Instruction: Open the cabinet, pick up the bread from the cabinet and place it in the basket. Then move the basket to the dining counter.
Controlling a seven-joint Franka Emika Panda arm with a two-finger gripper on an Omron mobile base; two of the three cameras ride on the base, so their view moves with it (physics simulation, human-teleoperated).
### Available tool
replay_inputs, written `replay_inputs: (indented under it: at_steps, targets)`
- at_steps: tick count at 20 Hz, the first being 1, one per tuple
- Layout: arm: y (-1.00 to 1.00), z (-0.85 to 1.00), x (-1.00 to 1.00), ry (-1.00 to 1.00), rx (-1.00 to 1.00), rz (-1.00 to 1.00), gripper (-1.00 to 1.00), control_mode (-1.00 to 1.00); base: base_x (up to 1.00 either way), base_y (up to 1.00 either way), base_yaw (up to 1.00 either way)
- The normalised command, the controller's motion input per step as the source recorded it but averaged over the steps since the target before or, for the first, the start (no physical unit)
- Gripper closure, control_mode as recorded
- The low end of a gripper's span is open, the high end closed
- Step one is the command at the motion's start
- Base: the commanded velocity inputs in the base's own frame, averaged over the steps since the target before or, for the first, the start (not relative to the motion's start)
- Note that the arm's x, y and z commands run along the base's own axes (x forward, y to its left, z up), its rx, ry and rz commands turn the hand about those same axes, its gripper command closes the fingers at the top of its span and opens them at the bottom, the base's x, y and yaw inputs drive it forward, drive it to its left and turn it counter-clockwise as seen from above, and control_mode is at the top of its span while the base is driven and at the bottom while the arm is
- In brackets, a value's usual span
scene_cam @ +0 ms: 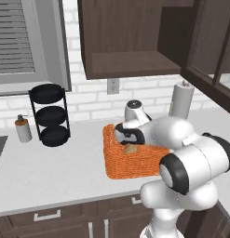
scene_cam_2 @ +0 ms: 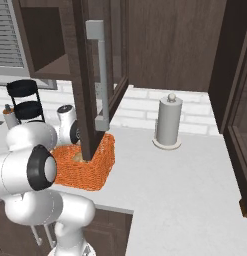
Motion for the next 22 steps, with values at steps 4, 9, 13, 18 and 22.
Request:
replay_inputs:
  at_steps: [4, 9, 13, 18, 22]
  targets:
    - [0.29, 0.3, -0.04, 0.0, -0.01, 0.02, -1.0, -1.0, 0.0, 0.0, 0.0]
    - [0.3, 0.46, -0.94, -0.01, -0.07, 0.06, -1.0, -1.0, 0.0, 0.0, 0.0]
    - [0.11, 0.63, -0.98, -0.03, -0.09, 0.22, -1.0, -1.0, 0.0, 0.0, 0.0]
    - [0.14, 0.05, -0.66, 0.11, -0.13, 0.41, -1.0, -1.0, 0.0, 0.0, 0.0]
    - [0.2, 0.0, -0.23, 0.15, -0.07, 0.62, -1.0, -1.0, 0.0, 0.0, 0.0]
